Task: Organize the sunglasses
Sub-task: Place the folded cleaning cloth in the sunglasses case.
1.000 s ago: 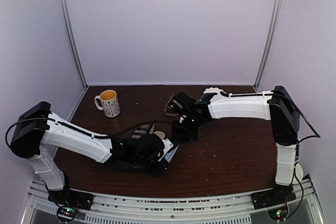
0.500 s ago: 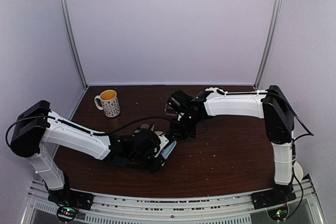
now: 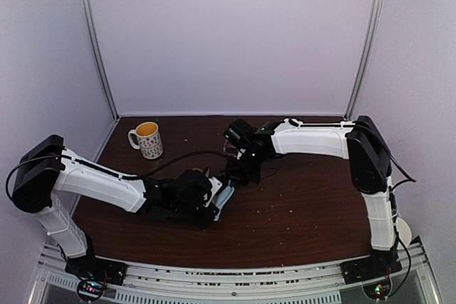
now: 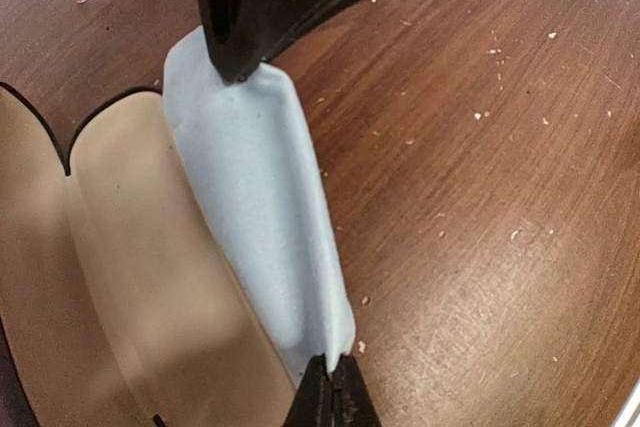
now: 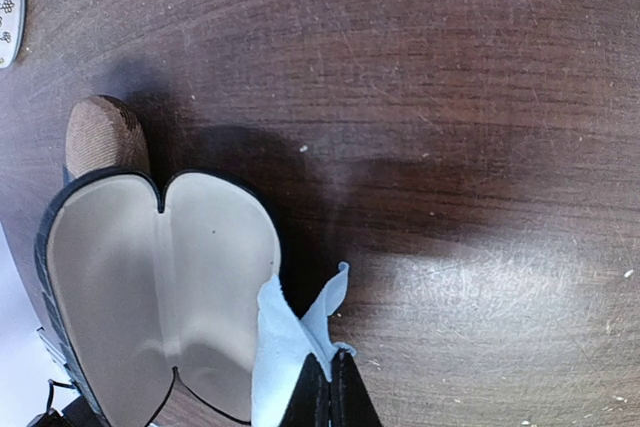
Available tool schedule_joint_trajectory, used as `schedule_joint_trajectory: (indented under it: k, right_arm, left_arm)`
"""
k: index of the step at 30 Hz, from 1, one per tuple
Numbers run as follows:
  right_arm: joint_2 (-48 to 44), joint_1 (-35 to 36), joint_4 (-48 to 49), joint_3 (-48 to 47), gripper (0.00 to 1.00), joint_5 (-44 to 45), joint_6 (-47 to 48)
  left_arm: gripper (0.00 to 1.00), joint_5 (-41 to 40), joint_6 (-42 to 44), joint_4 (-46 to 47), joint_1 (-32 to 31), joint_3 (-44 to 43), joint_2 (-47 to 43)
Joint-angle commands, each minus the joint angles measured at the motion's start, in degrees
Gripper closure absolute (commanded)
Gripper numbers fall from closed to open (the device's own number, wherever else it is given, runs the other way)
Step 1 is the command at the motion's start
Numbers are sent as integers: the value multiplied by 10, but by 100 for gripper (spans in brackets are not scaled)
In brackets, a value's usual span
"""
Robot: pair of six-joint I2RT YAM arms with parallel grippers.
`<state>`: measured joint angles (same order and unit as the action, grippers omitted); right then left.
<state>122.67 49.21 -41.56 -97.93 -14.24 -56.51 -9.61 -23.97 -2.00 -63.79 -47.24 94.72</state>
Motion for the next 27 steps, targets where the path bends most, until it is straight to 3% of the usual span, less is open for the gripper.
schedule_joint_trajectory:
  k: [1, 27]
  right_arm:
    - [14, -5, 0, -25, 100, -4, 3]
    - [47, -15, 60, -40, 100, -48, -44]
  left_arm:
    - [100, -3, -6, 3, 2, 4, -15]
    - [100, -41, -27, -47, 29, -2, -13]
